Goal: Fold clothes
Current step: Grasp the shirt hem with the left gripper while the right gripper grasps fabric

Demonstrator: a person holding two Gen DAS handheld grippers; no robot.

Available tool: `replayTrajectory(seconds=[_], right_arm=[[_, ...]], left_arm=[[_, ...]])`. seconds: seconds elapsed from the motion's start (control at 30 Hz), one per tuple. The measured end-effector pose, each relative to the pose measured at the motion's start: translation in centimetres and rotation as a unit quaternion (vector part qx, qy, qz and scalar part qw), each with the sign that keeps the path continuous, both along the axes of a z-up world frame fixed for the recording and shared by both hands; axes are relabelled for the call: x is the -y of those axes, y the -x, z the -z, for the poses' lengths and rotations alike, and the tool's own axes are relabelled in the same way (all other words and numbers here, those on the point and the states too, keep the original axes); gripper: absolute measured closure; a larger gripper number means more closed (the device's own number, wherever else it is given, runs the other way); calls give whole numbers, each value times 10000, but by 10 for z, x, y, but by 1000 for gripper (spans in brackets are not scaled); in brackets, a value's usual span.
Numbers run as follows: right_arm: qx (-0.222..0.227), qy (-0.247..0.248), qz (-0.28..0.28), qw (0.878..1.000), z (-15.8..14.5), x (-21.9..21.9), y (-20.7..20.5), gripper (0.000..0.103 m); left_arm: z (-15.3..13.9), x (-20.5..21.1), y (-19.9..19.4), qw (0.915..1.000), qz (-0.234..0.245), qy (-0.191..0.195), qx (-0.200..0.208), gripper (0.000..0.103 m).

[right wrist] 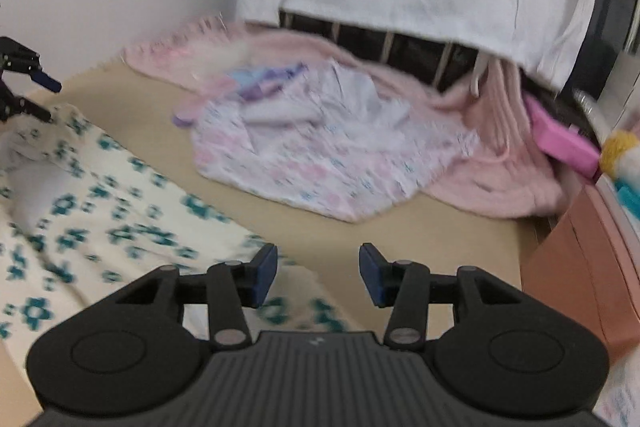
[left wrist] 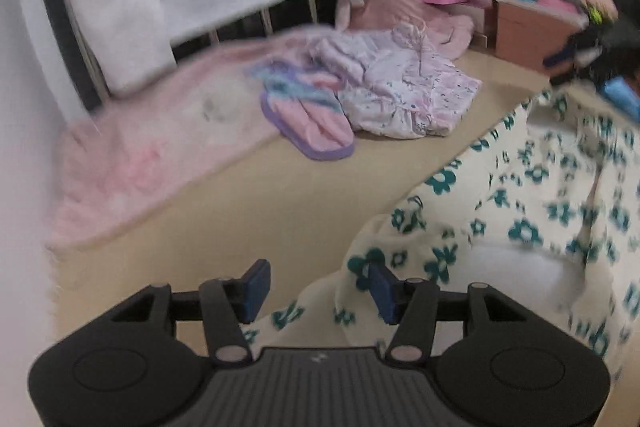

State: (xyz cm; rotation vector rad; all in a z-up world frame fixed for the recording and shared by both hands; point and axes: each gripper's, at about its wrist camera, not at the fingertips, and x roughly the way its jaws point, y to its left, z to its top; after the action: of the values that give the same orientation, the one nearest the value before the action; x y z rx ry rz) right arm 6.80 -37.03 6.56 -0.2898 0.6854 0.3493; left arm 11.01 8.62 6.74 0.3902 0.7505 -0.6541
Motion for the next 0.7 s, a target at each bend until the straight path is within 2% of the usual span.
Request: replayTrajectory(seconds=[0.1, 0.2, 0.23, 0.27, 0.4, 0.43, 0.47, 0.5, 0.53, 0.63, 0.7], right_arm=[[-604, -249, -456, 9968, 10, 7, -37, 57], [-1004, -106, -867, 9911, 24, -5, -63, 60], [-1104, -14, -986, 9890, 29, -10, -66, 66], [-1176, 62, -1083, 9871, 33, -15, -65, 77], [-1172, 133, -1318, 9842, 41, -22, -59, 83], [-1142, 145, -1351, 9841, 41, -24, -57, 88], [-1135, 147, -1411, 9834, 41, -25, -55, 95], [-1108, 202, -1473, 9827, 41, -27, -52, 97], [-1023, 294, -1498, 9830, 40, -30, -49, 98], [-661, 458, -1476, 9858, 33, -31, -41, 98], [-372, 294, -1434, 9885, 21, -25, -35, 98]], left_arm=[[14, -4, -26, 9986, 10, 141, -512, 49], [21, -13, -40, 9959, -21, 402, -804, 48], [21, -16, -41, 9951, -4, 477, -863, 48], [22, -19, -41, 9947, 25, 519, -886, 48], [24, -17, -39, 9961, 187, 412, -754, 48], [23, -13, -39, 9962, 201, 359, -767, 49], [22, -11, -40, 9959, 241, 340, -807, 59], [21, -9, -40, 9950, 355, 364, -864, 69], [20, -7, -39, 9939, 506, 389, -896, 91], [13, -4, -28, 9968, 572, 216, -512, 98], [6, -10, -21, 9978, 471, 296, -356, 99]])
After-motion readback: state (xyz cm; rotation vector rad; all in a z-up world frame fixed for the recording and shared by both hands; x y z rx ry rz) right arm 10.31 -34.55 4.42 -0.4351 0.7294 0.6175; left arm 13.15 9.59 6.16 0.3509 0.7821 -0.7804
